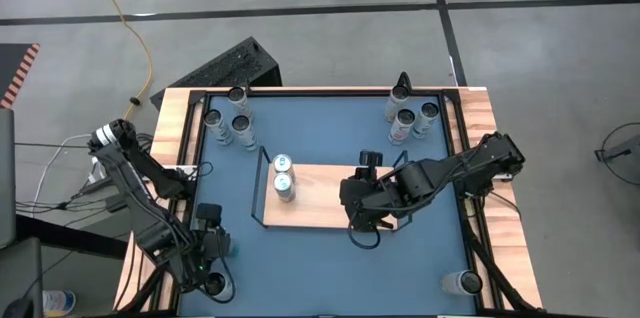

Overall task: Place canned beverage on shelf
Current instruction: Put the blue soda can on the shelf aligned with the other blue soda cans

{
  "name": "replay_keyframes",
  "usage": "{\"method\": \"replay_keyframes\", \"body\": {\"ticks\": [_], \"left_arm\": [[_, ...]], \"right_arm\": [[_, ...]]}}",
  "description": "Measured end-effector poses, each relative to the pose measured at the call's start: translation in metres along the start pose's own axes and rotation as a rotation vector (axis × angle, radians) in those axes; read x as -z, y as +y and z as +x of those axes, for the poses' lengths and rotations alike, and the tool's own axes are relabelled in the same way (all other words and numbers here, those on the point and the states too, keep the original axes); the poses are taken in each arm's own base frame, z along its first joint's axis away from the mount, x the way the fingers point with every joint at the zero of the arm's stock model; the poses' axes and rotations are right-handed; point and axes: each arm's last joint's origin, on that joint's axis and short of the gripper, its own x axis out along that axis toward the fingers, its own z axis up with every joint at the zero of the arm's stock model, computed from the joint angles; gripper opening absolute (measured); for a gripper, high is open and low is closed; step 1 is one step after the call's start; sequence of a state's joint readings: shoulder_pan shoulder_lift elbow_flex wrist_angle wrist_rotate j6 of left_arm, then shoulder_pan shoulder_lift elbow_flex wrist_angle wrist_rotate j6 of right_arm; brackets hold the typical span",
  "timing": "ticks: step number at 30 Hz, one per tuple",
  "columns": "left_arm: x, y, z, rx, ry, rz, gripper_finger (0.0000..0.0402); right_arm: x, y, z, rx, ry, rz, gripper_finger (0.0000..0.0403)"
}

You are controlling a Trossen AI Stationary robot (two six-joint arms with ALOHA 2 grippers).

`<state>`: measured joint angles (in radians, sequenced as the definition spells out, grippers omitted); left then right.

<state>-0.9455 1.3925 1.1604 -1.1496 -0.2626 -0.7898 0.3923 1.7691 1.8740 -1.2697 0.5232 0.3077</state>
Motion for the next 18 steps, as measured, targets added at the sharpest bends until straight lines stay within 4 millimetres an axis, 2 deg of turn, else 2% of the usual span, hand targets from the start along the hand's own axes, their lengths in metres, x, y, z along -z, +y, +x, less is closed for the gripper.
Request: {"method": "replay_keyframes", "body": {"ticks": [6,14,18], "left_arm": [[0.006,0.001,0.013,0.0,0.029,0.016,0.0307],[0.002,-0.001,0.014,0.022,-0.012,0.034,0.0305],[0.001,-0.002,0.014,0.021,-0.029,0.029,0.028]], "right_arm": [[0.0,0.0,0.0,0.0,0.0,0.002,0.0205],[0.0,0.0,0.0,-0.001,0.001,0.017,0.0205],[0.0,0.0,0.0,0.0,0.0,0.025,0.0205]]}}
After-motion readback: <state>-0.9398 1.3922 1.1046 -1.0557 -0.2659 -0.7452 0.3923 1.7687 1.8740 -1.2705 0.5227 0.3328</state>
